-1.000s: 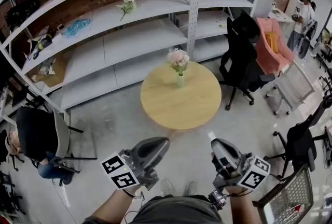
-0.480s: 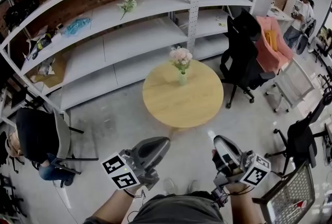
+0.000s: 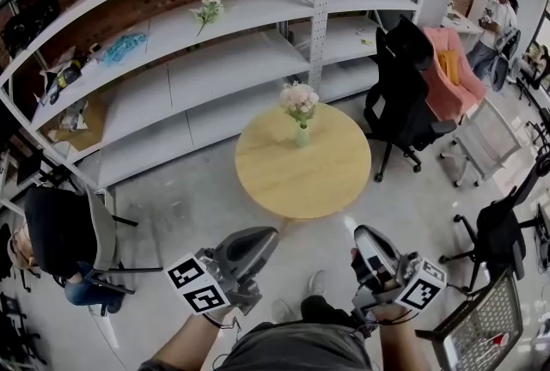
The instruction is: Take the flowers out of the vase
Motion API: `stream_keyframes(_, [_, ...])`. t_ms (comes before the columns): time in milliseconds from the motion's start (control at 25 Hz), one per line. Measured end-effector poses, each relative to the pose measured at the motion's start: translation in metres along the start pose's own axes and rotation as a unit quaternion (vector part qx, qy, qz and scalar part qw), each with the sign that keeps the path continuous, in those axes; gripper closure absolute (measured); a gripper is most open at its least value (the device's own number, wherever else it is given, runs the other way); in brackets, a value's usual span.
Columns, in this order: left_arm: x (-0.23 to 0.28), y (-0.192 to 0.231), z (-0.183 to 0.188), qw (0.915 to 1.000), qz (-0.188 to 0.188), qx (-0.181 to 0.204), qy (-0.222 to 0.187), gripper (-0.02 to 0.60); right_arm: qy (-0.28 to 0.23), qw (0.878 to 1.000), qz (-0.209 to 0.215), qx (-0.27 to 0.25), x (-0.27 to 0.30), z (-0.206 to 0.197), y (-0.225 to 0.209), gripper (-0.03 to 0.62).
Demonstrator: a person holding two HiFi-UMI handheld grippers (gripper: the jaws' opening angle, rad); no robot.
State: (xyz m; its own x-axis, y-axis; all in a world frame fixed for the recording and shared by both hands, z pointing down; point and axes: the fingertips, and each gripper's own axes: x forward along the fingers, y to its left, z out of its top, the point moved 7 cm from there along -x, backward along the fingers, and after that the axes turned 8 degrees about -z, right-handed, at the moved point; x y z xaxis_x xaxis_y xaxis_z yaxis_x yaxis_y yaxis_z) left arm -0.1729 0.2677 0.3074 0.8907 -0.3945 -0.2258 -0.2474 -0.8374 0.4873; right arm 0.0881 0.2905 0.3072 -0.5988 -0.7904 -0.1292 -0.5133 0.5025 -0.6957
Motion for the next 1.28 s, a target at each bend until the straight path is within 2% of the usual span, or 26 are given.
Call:
stream_keyframes(280, [0.039,0.043,0.002,0.9997,0.026,-0.001,0.000,0.572,0.007,1.000,0.003,0.008,0.028,0.033,-0.056,0.580])
stream_keyframes(840, [0.138,0.127,0.018,0.9955,0.094,0.011,-0.006,0.572,0.060,0.996,0.051,0.037,0.114,0.109,-0.169,0.580])
stream_keyframes(1280, [0.183,0.168,0.034,0.9939,0.108,0.020,-0.004,0.572,0.072,0.995,0.058,0.047,0.149,0.141,-0.219,0.580])
